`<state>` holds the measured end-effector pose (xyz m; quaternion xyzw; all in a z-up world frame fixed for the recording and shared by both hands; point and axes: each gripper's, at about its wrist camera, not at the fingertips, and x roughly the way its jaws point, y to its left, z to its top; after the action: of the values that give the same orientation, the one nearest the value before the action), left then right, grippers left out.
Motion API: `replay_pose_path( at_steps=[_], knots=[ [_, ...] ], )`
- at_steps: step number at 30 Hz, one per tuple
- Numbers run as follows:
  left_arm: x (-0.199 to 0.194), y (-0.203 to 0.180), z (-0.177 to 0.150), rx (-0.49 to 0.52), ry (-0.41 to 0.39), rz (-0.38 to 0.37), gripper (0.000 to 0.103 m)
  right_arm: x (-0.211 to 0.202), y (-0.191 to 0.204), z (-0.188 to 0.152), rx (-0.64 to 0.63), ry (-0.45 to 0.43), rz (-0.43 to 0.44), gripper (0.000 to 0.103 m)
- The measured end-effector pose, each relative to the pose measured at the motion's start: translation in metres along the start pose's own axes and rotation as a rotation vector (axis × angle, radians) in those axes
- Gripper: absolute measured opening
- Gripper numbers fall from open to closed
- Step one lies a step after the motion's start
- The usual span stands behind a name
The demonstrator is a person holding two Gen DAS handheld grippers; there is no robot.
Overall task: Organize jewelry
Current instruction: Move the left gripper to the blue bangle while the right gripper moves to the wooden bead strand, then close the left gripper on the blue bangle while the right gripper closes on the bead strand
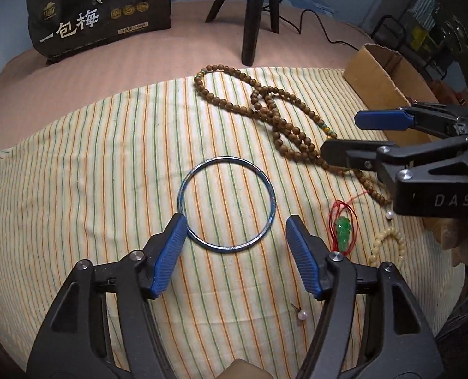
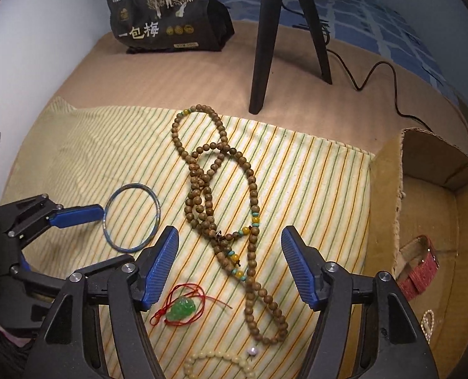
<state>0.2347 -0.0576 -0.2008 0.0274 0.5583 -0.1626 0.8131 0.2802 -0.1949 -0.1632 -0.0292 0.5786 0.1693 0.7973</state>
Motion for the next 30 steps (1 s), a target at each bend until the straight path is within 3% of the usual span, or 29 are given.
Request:
replay_pose_path(
  at_steps=[9,18,30],
  knots=[
    [0.012,0.004,0.007,-0.016,-0.006,0.040,0.070,0.013,0.003,0.005,-0.026,0.030,0.001,0.067],
    [0.022,-0.009,0.007,0.022,-0.014,0.059,0.079,0.022,-0.002,0.007,-0.016,0.042,-0.013,0.067],
    [0.026,-0.001,0.010,0.007,-0.043,0.074,0.074,0.034,-0.008,0.013,-0.023,0.043,-0.013,0.067]
  ],
)
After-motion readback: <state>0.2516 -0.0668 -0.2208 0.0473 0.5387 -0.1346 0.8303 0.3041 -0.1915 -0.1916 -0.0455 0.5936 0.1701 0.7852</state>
